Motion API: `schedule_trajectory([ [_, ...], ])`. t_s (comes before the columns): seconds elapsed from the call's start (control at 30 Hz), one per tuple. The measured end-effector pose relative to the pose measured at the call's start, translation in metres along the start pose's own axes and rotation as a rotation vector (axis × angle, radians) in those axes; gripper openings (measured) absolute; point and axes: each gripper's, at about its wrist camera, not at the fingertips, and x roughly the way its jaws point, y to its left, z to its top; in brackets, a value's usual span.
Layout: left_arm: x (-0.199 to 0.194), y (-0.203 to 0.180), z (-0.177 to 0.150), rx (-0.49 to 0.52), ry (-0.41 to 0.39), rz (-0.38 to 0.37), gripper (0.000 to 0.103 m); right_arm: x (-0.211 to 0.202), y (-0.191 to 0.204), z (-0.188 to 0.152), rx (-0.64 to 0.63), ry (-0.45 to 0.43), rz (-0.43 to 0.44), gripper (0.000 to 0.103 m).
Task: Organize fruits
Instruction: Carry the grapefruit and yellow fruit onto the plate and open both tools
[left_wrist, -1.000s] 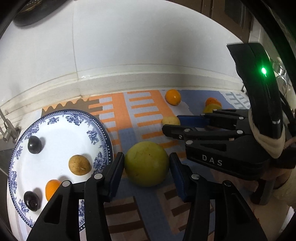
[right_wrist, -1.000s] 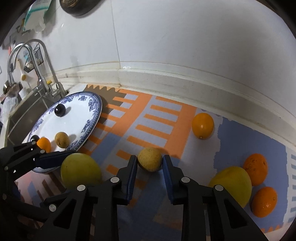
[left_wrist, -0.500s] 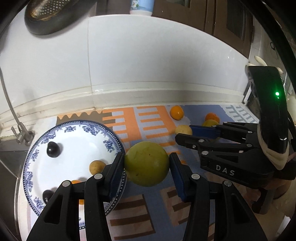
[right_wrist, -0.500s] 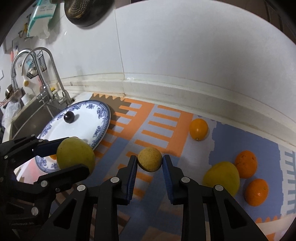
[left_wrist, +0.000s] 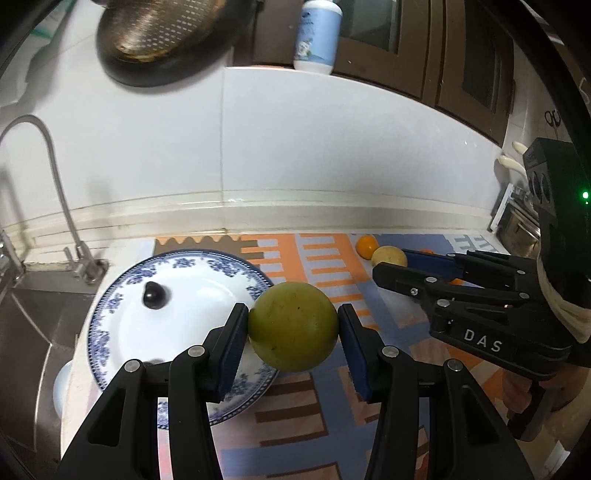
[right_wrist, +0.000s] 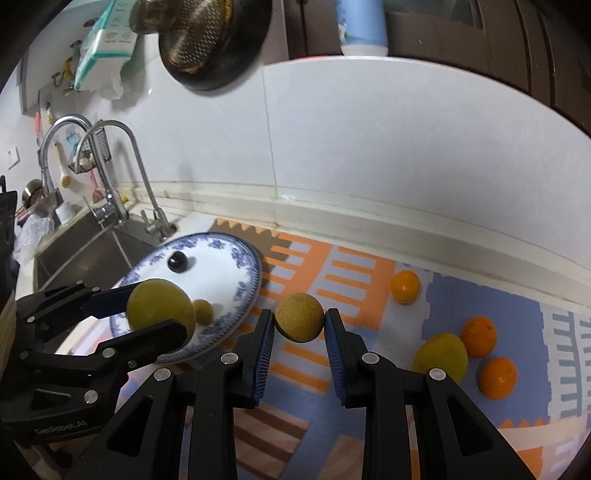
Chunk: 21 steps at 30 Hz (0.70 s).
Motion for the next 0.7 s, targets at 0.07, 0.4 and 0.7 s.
schedule_trajectory([
  [0.07, -0.005, 0.004, -0.001, -0.009, -0.005, 0.010, 0.049, -0.003, 0.005, 0.002, 0.000, -0.009, 0.006, 0.029],
  [0.4, -0.023, 0.035, -0.005, -0.063, -0.029, 0.088, 0.049, -0.002, 0.035, 0.015, -0.027, -0.032, 0.056, 0.029],
  [0.7, -0.025, 0.065, -0.005, -0.098, -0.034, 0.173, 0.049, 0.019, 0.060, 0.030, -0.048, -0.029, 0.113, 0.029],
])
